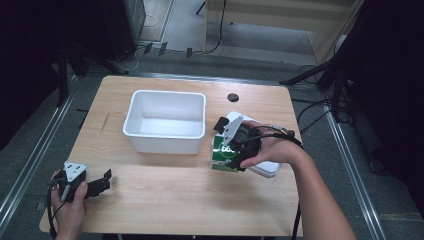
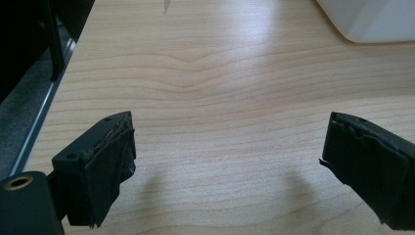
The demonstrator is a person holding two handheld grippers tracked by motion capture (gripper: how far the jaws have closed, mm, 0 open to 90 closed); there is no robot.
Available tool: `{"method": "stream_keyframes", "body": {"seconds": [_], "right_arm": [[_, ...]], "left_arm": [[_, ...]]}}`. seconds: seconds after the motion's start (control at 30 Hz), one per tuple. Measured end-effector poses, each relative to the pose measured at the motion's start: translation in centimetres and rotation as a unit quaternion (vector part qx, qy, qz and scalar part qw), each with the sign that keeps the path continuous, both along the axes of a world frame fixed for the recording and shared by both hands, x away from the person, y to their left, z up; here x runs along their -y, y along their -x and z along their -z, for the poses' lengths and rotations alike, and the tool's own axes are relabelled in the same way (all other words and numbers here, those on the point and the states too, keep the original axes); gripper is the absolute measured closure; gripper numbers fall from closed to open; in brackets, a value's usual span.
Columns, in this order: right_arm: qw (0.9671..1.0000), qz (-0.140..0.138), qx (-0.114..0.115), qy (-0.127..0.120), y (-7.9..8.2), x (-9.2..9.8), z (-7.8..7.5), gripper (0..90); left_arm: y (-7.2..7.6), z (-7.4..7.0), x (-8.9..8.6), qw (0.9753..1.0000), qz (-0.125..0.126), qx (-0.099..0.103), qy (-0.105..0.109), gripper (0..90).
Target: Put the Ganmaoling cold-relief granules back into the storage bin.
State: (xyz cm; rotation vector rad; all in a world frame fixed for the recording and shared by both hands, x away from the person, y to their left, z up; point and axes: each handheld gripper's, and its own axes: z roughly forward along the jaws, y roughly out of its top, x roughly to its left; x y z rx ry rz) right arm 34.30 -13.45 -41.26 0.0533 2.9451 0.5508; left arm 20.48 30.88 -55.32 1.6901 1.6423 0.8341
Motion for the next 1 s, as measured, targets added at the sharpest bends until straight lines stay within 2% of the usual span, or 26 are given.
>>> {"method": "stream_keyframes", "body": {"seconds": [0.47, 1.0], "right_arm": [[0.9999, 0.009, 0.010, -0.006, -1.5, 0.1, -2.4, 16.9], [0.9996, 0.015, 0.022, -0.001, -3.0, -0.4, -4.9, 16.8]], "left_arm": [[0.0, 0.0, 0.0, 1.0000, 0.000, -0.001, 0.000, 6.2], [0.0, 0.0, 0.0, 1.0000, 0.001, -0.001, 0.003, 6.3]]}}
